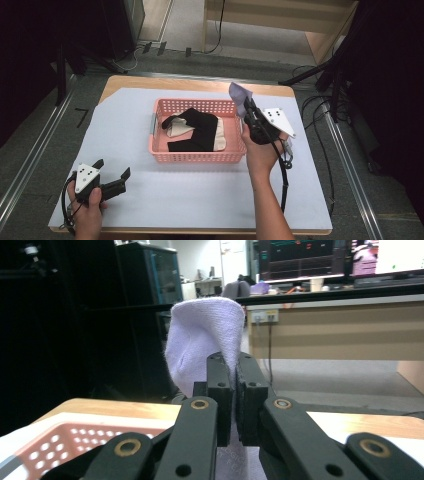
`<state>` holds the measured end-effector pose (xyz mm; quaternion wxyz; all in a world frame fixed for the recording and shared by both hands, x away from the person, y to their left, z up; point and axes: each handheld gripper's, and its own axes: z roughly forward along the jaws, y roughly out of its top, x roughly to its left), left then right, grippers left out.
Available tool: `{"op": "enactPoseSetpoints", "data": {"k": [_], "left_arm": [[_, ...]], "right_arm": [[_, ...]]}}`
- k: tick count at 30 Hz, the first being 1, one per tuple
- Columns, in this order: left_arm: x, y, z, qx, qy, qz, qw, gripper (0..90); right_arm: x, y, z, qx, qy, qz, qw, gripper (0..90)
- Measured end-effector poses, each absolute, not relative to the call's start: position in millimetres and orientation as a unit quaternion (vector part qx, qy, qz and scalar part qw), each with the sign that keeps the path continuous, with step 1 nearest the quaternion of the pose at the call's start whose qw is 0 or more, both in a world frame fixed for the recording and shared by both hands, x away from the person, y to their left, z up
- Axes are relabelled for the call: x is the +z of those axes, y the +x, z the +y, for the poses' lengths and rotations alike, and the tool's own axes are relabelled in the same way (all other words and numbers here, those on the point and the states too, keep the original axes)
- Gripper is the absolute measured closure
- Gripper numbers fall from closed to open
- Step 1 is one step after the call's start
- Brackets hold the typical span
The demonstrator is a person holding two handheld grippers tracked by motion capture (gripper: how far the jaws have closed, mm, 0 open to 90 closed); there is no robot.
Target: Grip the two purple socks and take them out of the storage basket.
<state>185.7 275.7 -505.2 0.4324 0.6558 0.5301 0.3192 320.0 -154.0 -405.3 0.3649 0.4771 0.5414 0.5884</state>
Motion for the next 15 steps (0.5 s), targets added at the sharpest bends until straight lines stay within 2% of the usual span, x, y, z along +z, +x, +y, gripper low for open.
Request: {"op": "enactPoseSetpoints", "data": {"k": [8, 15], "left_arm": [[-505, 186, 275, 0.319, 0.655, 0.531, 0.432, 8.3], [-505, 185, 275, 0.32, 0.656, 0.53, 0.432, 8.3]], "right_arm": [[-407, 318, -187, 0.577, 0.496, 0.527, 0.378, 87.4], [-431, 317, -220, 0.552, 0.536, 0.516, 0.376, 87.3]]}}
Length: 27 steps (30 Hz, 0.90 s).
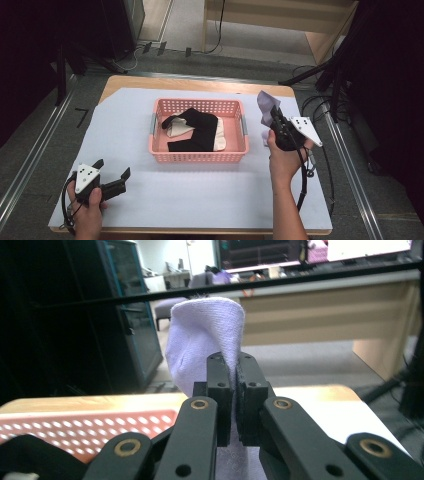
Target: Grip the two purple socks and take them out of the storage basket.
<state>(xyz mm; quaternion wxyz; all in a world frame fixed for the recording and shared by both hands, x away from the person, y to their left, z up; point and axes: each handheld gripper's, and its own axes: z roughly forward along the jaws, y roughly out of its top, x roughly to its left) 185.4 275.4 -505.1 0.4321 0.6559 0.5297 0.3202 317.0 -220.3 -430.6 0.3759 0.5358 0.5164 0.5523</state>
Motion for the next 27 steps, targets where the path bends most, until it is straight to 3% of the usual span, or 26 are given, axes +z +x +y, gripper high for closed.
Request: {"op": "enactPoseSetpoints", "data": {"k": [15, 17, 18, 19, 21, 27], "left_arm": [[-505, 185, 275, 0.321, 0.655, 0.53, 0.433, 8.3], [-505, 185, 275, 0.321, 0.654, 0.53, 0.433, 8.3], [-505, 185, 275, 0.321, 0.654, 0.53, 0.433, 8.3], [-505, 185, 275, 0.321, 0.655, 0.53, 0.433, 8.3], [-505, 185, 275, 0.321, 0.655, 0.53, 0.433, 8.2], [-505, 185, 275, 0.322, 0.655, 0.53, 0.432, 8.2]], "right_arm": [[-489, 313, -252, 0.488, 0.586, 0.541, 0.354, 85.8], [-492, 307, -258, 0.503, 0.597, 0.533, 0.327, 76.9], [-492, 307, -258, 0.503, 0.597, 0.533, 0.327, 76.9], [-491, 303, -261, 0.508, 0.599, 0.532, 0.318, 70.0], [-491, 301, -263, 0.511, 0.598, 0.531, 0.314, 68.2], [-490, 285, -278, 0.534, 0.588, 0.53, 0.297, 50.8]]}}
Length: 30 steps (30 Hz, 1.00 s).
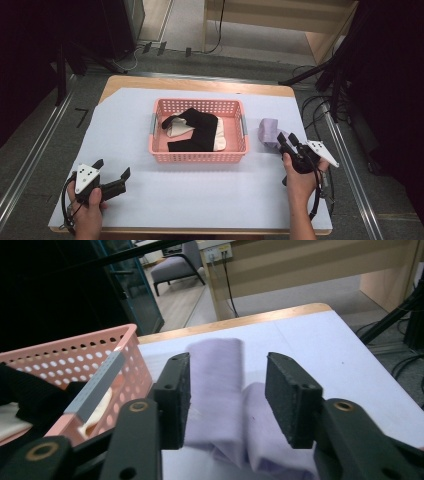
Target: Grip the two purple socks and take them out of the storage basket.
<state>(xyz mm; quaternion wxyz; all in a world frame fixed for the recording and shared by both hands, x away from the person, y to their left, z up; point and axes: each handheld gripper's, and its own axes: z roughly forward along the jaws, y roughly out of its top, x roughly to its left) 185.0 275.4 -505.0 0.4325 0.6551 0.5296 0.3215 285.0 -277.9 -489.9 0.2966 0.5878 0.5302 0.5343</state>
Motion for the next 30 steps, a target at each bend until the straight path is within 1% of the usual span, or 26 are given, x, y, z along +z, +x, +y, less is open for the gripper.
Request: {"op": "enactPoseSetpoints", "data": {"k": [3, 5, 8, 9, 14, 16, 22, 30], "left_arm": [[-505, 185, 275, 0.322, 0.655, 0.529, 0.432, 8.3], [-505, 185, 275, 0.322, 0.655, 0.529, 0.433, 8.3], [-505, 185, 275, 0.322, 0.655, 0.529, 0.433, 8.3], [-505, 185, 275, 0.323, 0.655, 0.529, 0.433, 8.3], [-505, 185, 275, 0.323, 0.655, 0.529, 0.433, 8.3], [-505, 185, 275, 0.324, 0.654, 0.529, 0.433, 8.3], [-505, 184, 275, 0.325, 0.653, 0.53, 0.433, 8.3], [-505, 184, 275, 0.324, 0.654, 0.528, 0.434, 8.3]], "right_arm": [[-492, 275, -286, 0.541, 0.584, 0.533, 0.287, 44.6], [-493, 269, -290, 0.539, 0.576, 0.539, 0.296, 39.9], [-495, 257, -296, 0.538, 0.567, 0.551, 0.291, 35.4], [-495, 257, -296, 0.538, 0.567, 0.551, 0.291, 35.4], [-494, 243, -303, 0.536, 0.555, 0.567, 0.289, 29.4], [-494, 235, -306, 0.541, 0.557, 0.565, 0.279, 29.4], [-497, 223, -310, 0.534, 0.565, 0.566, 0.274, 29.8], [-499, 206, -319, 0.521, 0.56, 0.577, 0.287, 29.6]]}}
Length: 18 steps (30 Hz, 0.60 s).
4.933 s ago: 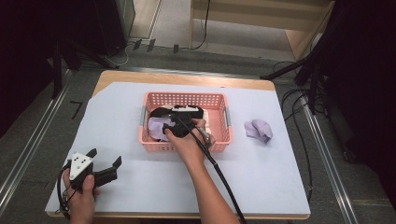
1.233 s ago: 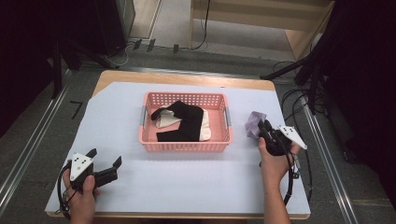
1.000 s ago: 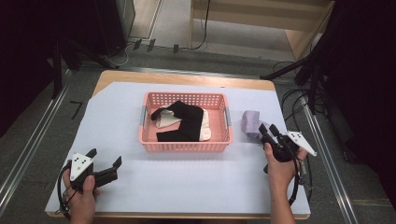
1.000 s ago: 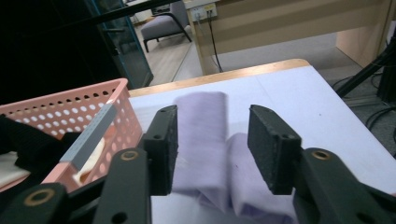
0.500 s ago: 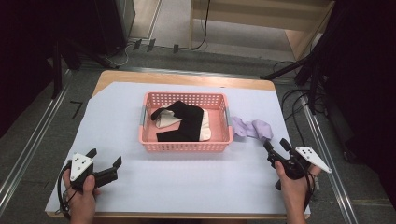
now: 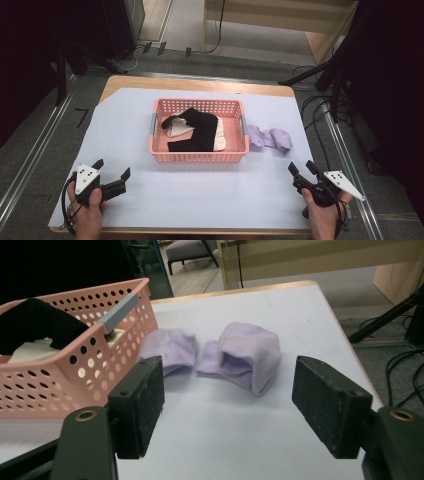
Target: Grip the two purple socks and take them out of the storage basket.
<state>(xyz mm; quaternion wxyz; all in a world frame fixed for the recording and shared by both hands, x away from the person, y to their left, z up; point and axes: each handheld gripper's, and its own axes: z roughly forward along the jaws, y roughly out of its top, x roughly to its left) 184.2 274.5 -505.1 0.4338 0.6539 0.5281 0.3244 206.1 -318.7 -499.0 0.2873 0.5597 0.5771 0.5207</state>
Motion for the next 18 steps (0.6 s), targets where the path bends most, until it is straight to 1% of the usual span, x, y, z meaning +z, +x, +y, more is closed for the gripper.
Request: {"op": "enactPoseSetpoints", "data": {"k": [13, 18], "left_arm": [[-505, 184, 274, 0.326, 0.656, 0.526, 0.432, 8.3], [-505, 184, 274, 0.326, 0.656, 0.525, 0.433, 8.3]], "right_arm": [[-514, 178, -343, 0.503, 0.582, 0.568, 0.292, 29.9], [-516, 169, -353, 0.498, 0.584, 0.565, 0.301, 29.9]]}}
